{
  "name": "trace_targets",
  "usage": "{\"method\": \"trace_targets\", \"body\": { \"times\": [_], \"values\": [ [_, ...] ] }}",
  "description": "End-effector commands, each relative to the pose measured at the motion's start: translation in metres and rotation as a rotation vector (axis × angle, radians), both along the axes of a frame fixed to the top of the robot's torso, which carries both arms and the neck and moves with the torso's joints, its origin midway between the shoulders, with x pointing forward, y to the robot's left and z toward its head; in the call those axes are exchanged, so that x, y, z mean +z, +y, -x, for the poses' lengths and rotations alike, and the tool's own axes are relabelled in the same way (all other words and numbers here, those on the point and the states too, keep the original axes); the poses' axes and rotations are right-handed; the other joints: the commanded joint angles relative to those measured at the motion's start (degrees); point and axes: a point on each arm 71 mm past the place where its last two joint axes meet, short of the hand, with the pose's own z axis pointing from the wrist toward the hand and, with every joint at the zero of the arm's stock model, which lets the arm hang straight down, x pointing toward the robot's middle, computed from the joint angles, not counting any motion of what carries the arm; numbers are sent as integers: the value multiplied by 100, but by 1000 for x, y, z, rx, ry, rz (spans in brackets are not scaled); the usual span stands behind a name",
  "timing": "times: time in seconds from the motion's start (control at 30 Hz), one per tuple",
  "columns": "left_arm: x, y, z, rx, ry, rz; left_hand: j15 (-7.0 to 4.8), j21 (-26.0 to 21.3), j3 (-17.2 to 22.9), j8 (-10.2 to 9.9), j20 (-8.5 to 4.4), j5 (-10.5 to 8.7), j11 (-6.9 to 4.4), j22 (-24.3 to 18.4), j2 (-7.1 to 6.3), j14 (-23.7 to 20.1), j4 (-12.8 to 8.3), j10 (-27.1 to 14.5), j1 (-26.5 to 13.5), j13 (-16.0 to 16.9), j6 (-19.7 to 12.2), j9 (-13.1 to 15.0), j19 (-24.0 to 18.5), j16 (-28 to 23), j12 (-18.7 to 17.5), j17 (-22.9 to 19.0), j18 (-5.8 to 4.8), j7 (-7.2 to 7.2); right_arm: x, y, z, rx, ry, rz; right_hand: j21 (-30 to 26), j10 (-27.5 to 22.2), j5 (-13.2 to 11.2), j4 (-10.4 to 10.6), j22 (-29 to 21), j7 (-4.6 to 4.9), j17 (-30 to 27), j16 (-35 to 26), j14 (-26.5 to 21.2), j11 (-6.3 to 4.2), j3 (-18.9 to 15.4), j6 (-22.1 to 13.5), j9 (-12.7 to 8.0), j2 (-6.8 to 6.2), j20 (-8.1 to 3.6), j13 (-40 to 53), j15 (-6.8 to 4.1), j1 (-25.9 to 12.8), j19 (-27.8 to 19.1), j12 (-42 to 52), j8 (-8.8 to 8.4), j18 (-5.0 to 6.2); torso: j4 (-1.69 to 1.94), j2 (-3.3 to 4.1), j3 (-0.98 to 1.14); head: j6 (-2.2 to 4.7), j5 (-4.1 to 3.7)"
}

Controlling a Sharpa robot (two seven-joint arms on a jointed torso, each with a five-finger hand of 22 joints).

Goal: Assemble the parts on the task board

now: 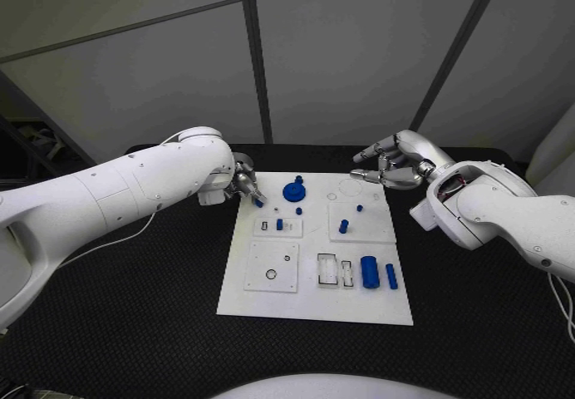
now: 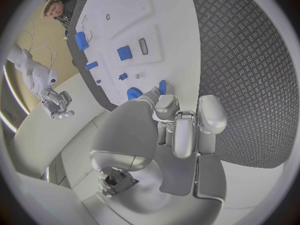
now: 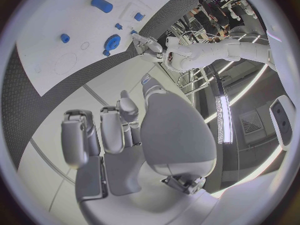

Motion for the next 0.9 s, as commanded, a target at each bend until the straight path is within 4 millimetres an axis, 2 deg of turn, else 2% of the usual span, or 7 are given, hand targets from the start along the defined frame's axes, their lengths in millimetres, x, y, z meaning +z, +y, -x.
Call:
{"method": "trace_targets", "body": {
  "times": [0.03, 0.1, 0.2, 0.33, 0.43, 0.6, 0.9],
  "values": [
    [4, -1, 2, -9, -29, 45, -1, 2, 442, 33, 32, 44, -16, 7, 101, 467, -525, 365, 120, 116, 17, 213, -19, 24, -17, 857, -54, -8, 1, 1, 0, 7, -5, 2, -12, -5, 3, -1, 1182, 2, 3, -6, 211, -19, 32, 48, -7, 34, -8, 1, -23, -23, 379, 20, -15, 15, 16, -7, -1, 0, 12],
    [5, -1, 3, -11, -39, 54, 9, 0, 504, 42, 43, 187, -9, 11, 61, 471, -641, 367, 123, 106, 3, 248, -18, 34, -40, 872, -53, 5, 1, 1, 0, 7, -6, 2, -12, -5, 3, -1, 1182, 2, 3, -6, 211, -19, 32, 48, -7, 34, -8, 1, -23, -23, 379, 20, -15, 15, 18, -3, -2, 5, 21],
    [7, -1, 6, -15, -51, 63, 18, 8, 564, 58, 54, 275, -5, 31, 35, 474, -725, 377, 80, 96, 10, 284, -6, 41, -58, 884, -55, 10, 1, 1, 0, 7, -6, 2, -12, -5, 3, -1, 1182, 2, 3, -6, 211, -19, 32, 48, -7, 34, -8, 1, -23, -23, 379, 20, -15, 15, 18, -5, -2, 5, 40],
    [10, 0, 11, -20, -70, 77, 16, 24, 628, 77, 57, 362, -7, 65, 15, 474, -801, 393, 24, 94, 27, 321, 17, 40, -51, 882, -58, 9, 2, 1, 0, 7, -7, 1, -10, 0, 10, 2, 1184, 2, 7, -5, 212, -20, 36, 52, -6, 44, -9, 7, -24, -26, 381, 28, -14, 15, 2, -2, 2, 17, 65],
    [13, 1, 16, -17, -90, 88, 8, 42, 673, 89, 54, 431, -10, 96, 3, 474, -849, 404, -26, 92, 39, 346, 39, 39, -46, 880, -62, 6, 2, 0, 0, 7, -8, 0, -10, 0, 10, 2, 1184, 2, 7, -5, 212, -20, 36, 52, -6, 44, -9, 7, -24, -26, 381, 28, -14, 15, 6, 0, 2, 19, 76],
    [17, 4, 26, -10, -122, 105, -9, 67, 772, 111, 39, 670, -19, 146, -36, 475, -945, 419, -145, 93, 56, 403, 73, 44, -19, 886, -70, -1, 2, -1, 0, 4, -8, 0, -10, 0, 10, 2, 1184, 2, 7, -5, 212, -20, 36, 52, -6, 44, -9, 7, -24, -26, 381, 28, -14, 15, 13, 1, -3, 8, 92],
    [11, 6, 47, -10, -136, 90, -15, 83, 807, 120, 33, 713, -24, 173, -44, 474, -978, 421, -175, 88, 65, 422, 92, 41, -26, 882, -75, -6, 2, -2, 0, 3, -6, 0, -10, 0, 10, 2, 1184, 2, 7, -5, 212, -20, 36, 52, -6, 44, -9, 7, -24, -26, 381, 28, -14, 15, 5, 3, -1, -23, 147]
  ]
}}
